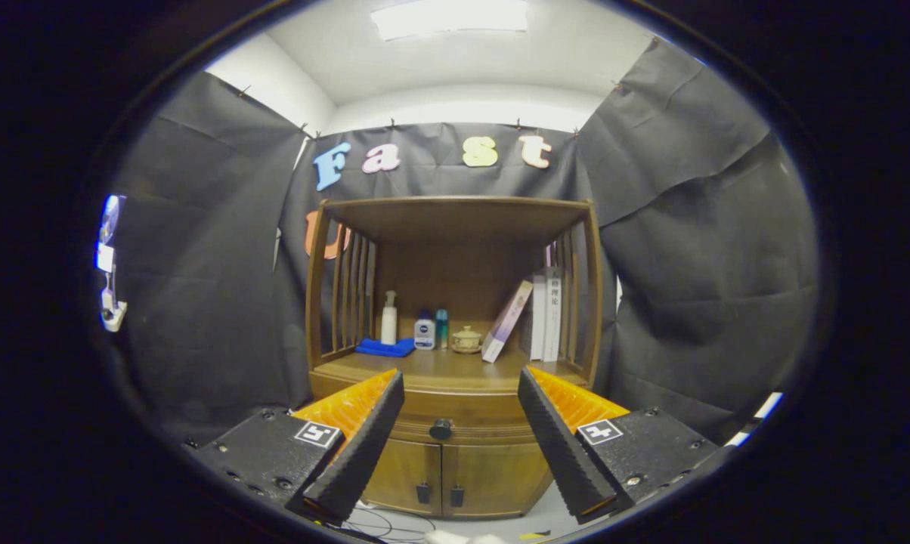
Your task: Pull open the drawer, take out the items inside it, and place them on the countertop above the cabinet.
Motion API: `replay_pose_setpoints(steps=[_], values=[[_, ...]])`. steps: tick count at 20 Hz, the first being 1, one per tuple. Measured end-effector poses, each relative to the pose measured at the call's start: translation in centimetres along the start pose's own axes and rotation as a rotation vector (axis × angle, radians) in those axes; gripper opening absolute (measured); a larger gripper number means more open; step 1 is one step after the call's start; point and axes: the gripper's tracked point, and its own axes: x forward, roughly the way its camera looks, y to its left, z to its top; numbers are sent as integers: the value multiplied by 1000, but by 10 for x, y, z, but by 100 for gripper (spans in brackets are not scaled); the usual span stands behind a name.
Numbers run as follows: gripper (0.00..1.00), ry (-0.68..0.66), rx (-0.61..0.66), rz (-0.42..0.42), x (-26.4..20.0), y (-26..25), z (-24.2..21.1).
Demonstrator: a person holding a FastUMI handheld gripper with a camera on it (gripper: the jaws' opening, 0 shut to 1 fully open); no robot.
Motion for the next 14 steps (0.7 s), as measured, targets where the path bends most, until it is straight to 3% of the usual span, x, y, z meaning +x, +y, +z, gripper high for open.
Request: replay_pose_setpoints(steps=[14], values=[[99,211,8,-25,119,-8,-138]])
